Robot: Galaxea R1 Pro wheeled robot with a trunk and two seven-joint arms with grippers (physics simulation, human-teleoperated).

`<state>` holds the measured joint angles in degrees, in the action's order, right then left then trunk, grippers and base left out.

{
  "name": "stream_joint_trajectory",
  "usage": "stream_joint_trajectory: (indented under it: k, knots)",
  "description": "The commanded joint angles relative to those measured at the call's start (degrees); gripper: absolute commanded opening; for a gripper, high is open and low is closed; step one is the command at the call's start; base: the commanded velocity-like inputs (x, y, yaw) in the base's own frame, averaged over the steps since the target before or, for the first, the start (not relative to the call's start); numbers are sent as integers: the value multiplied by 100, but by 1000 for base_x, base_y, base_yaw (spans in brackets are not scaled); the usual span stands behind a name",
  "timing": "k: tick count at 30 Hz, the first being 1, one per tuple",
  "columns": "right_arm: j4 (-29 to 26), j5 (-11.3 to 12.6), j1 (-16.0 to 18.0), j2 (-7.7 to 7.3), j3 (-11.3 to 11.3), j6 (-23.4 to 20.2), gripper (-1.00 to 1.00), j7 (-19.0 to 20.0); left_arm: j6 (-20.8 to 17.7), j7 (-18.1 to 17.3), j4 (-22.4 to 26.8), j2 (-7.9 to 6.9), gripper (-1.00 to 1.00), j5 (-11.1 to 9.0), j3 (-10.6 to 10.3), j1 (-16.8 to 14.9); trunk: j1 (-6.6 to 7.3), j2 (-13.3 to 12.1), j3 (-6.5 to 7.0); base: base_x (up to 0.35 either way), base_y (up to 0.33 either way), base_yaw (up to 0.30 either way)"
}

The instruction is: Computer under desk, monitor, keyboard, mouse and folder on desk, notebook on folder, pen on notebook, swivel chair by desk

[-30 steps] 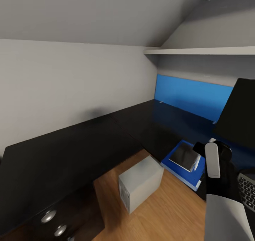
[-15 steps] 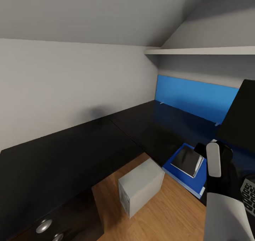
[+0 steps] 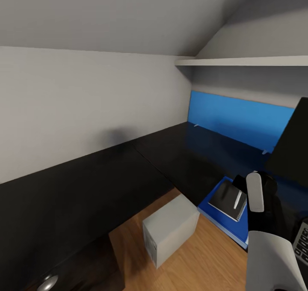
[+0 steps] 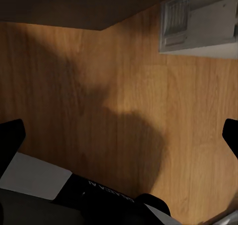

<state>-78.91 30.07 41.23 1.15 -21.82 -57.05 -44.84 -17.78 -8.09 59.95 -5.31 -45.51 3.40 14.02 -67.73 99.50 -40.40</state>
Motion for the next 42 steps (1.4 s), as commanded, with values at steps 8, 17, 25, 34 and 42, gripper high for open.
stream_joint_trajectory:
  k: [8, 17, 25, 34, 42]
  knots:
    - [70, 66, 33, 11, -142, -5, -100, -60, -61, -6, 7, 46, 100, -48, 19, -3, 0, 3, -4, 15, 0, 0]
    - [84, 62, 40, 21, -186, 0, -100, -62, -74, 17, 7, 55, 100, -40, 20, -40, -110, 203, -94, 2, 0, 0]
    - [90, 60, 43, 17, -193, 1, -100, -60, -76, 24, 7, 56, 100, -38, 20, -48, -198, 363, -166, 0, 0, 0]
    - [90, 58, 43, 10, -191, 1, -100, -63, -76, 20, 7, 56, 100, -45, 20, -49, -198, 363, -166, 0, 0, 0]
    - [94, 35, 45, 2, -178, -3, -100, -69, -76, 18, 7, 56, 100, -46, 20, -49, -198, 363, -166, 0, 0, 0]
